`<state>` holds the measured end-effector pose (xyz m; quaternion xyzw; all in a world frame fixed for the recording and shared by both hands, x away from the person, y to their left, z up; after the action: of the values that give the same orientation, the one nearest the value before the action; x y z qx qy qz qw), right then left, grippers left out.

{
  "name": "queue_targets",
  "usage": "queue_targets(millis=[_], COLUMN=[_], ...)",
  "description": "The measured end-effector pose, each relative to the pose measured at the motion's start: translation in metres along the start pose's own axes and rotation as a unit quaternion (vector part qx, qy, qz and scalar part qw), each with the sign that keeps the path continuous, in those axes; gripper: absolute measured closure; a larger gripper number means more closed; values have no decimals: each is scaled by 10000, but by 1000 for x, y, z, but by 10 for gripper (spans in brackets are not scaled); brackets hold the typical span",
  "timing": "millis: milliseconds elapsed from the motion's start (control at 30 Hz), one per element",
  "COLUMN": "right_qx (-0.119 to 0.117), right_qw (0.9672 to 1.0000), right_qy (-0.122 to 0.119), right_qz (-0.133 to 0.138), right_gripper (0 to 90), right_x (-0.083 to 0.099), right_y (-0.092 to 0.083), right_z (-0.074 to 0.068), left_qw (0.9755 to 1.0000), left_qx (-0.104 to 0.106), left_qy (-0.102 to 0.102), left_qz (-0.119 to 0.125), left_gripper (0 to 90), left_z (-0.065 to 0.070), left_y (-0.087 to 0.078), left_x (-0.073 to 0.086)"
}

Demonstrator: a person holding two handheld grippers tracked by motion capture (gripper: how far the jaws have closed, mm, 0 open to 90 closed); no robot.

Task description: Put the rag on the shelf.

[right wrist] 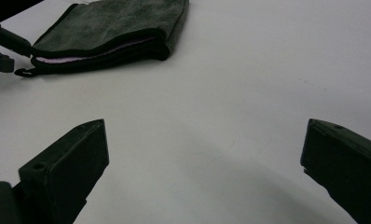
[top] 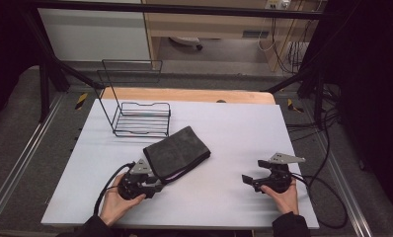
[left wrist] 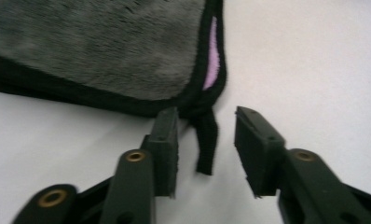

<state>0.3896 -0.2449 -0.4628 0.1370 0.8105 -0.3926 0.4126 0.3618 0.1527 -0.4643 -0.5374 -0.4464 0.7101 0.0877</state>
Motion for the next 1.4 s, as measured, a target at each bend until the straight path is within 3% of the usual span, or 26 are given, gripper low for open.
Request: queue_targets(millis=[200,433,700,833,933,1200,1400], right_qx=[-5,-16,-27,-22,-22,-28,-28], right_qw=[10000,10000,10000,10000,10000,10000,10000], right_qy=[11,38,18,5,16,5,-1], right_qz=[-30,-51,-60,-76,-81,-79,-77], right_gripper=[17,19,21,21,22,23,24], right_x=[0,1,1,1,2,2,2], right_y=[1,3,3,3,4,4,4], right_z=[0,-1,-1,-1,-1,-1,-1], left_qw=[9999,9997,9995,9986,9977,9973,9957], left_qx=[-28,9,154,374,560,681,885], left_qy=[-50,-220,-275,-329,-306,-145,-52], left_qz=[-158,-130,60,152,237,250,269], left_gripper=[768,886,899,899,899,899,900], left_z=[4,3,9,14,25,45,62], left_y=[9,9,4,2,1,2,4], left_x=[2,2,-1,-4,-8,-13,-17])
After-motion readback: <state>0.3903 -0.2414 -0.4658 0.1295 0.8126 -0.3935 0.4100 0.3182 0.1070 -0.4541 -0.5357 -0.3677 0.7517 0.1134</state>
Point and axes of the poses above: each handheld gripper's, and its own axes: y roughly forward along the jaws, x roughly out of its underside, z roughly to its right, the point moved 4 cm from there along y, roughly forward along the jaws, and after that the axes turned 9 degrees about y, right-handed, at the moved point
